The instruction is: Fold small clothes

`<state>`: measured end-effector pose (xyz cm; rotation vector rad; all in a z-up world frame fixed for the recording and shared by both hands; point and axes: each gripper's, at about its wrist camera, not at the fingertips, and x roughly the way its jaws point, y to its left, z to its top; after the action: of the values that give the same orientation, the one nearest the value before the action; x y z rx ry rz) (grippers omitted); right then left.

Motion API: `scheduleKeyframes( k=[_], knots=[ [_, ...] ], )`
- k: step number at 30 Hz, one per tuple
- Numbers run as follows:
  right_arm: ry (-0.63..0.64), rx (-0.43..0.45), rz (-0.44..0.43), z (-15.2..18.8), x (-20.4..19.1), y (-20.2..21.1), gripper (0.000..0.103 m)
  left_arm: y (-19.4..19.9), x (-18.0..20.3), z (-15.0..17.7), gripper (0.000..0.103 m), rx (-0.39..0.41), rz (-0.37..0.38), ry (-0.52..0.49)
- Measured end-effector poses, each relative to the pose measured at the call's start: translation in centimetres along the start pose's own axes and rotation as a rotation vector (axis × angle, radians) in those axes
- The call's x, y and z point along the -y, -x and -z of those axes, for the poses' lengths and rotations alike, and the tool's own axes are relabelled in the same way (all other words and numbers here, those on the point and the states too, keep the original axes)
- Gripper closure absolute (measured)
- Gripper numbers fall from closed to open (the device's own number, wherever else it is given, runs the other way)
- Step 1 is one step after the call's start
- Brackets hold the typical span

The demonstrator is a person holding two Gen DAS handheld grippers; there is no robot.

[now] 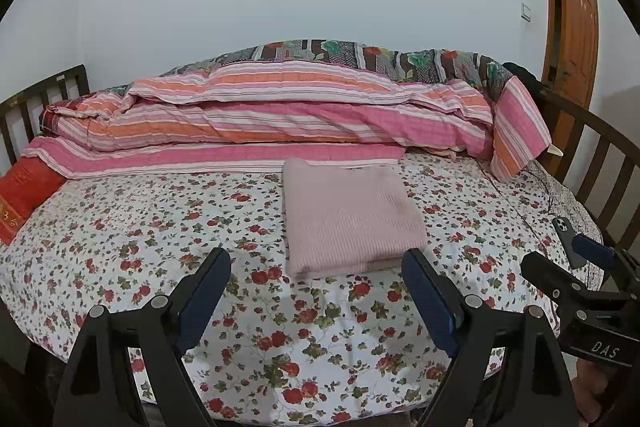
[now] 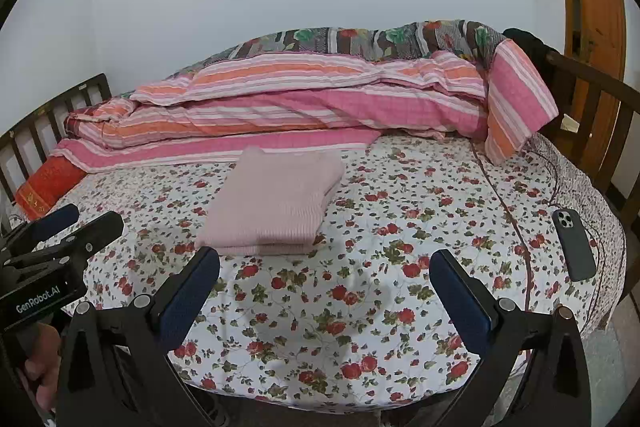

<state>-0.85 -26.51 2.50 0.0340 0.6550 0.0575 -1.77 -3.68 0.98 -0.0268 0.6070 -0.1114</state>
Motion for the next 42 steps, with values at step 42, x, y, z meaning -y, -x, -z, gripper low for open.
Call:
scheduleKeyframes(
  k=[42],
  knots=[
    [-0.006,0.011,-0.006,-0.1,-0.52,0.79,0.0,0.42,-0.15,-0.42,0.016,0.007,-0.015,0.007]
  ],
)
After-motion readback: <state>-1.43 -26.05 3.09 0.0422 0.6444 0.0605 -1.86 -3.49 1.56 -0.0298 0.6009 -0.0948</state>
